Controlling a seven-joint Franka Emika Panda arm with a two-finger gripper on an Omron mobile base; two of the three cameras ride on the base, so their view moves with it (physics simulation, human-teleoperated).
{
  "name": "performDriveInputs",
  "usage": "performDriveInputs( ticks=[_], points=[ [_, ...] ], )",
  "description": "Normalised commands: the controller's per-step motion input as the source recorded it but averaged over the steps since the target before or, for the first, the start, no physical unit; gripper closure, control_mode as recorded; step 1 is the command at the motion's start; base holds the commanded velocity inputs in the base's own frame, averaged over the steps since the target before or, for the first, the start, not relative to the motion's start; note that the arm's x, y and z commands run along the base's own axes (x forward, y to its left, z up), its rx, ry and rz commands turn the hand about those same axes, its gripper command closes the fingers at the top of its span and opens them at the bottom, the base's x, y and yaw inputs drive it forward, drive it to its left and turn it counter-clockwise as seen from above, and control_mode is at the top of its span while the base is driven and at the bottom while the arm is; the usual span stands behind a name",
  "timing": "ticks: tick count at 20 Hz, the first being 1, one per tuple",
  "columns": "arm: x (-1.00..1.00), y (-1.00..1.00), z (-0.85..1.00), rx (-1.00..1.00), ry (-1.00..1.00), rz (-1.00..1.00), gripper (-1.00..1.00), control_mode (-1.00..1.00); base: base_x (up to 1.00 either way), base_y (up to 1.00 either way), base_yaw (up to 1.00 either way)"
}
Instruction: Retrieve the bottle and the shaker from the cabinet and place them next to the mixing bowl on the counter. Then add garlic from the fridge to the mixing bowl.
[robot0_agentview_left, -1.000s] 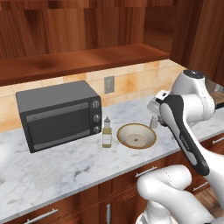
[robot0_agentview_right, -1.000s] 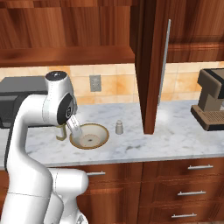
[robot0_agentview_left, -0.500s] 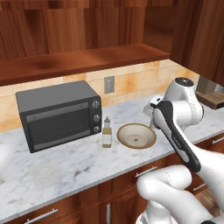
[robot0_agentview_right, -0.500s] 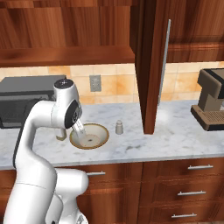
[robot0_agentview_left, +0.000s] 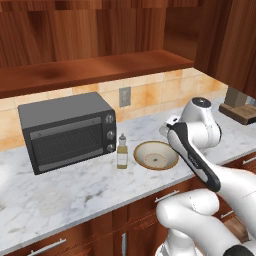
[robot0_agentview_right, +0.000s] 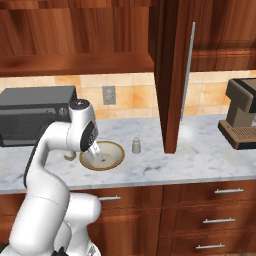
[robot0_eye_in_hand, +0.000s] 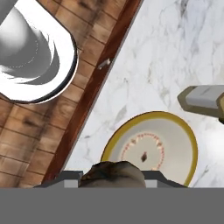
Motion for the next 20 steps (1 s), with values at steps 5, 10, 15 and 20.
performDriveInputs(
  ticks=[5, 10, 15, 20],
  points=[
    [0.41, 0.0, -0.36, 0.0, 0.03, 0.0, 1.0, -1.0, 0.0, 0.0, 0.0],
    [0.43, 0.0, -0.34, 0.0, 0.05, 0.0, 1.0, -1.0, 0.0, 0.0, 0.0],
    [0.41, 0.04, -0.3, 0.0, 0.05, 0.0, 1.0, -1.0, 0.0, 0.0, 0.0],
    [0.36, 0.14, -0.26, 0.0, 0.05, 0.0, 1.0, -1.0, 0.0, 0.0, 0.0]
  ],
)
